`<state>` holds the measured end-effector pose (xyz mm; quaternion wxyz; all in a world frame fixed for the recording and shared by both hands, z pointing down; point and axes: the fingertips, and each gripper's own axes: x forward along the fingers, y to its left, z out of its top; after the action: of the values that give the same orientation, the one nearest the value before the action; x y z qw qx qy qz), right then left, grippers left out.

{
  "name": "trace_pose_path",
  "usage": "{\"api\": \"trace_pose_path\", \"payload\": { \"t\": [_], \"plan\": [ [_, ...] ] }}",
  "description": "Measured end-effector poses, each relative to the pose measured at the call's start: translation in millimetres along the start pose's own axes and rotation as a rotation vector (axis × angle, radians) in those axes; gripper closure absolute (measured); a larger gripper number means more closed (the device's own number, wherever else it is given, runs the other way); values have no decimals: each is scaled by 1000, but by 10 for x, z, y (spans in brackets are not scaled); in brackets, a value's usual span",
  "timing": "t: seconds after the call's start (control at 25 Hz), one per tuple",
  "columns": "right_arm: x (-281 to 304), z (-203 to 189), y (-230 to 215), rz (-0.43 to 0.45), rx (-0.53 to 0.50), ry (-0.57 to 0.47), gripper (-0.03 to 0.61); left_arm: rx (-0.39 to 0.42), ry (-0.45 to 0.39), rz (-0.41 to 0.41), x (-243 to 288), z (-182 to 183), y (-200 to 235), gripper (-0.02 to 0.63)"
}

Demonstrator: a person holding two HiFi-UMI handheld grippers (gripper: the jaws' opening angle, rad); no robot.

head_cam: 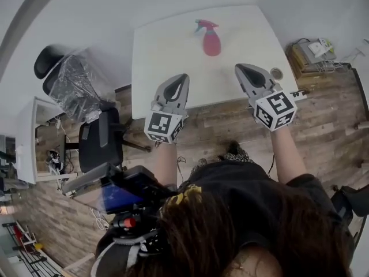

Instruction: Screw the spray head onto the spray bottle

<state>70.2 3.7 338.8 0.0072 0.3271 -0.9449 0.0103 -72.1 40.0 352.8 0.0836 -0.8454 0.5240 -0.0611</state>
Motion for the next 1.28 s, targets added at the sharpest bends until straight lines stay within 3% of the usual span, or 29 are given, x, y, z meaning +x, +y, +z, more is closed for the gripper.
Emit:
{"api": "trace_pose_path", "payload": {
  "t": [0.28, 0.64, 0.88, 1.28],
  "plan": [
    [-387, 194, 141, 34, 35, -35, 571, 16, -13, 54, -234, 213, -292, 612],
    [-1111, 155, 351, 87, -10, 29, 571, -14, -40, 168, -609, 432, -827, 612],
    [-1633, 56, 246, -13, 3, 47, 572, -14, -12, 186, -765, 451, -1268, 612],
    [-2074, 49, 250, 2, 35, 30, 572, 25, 5, 204, -921, 559, -1648, 612]
  ]
}}
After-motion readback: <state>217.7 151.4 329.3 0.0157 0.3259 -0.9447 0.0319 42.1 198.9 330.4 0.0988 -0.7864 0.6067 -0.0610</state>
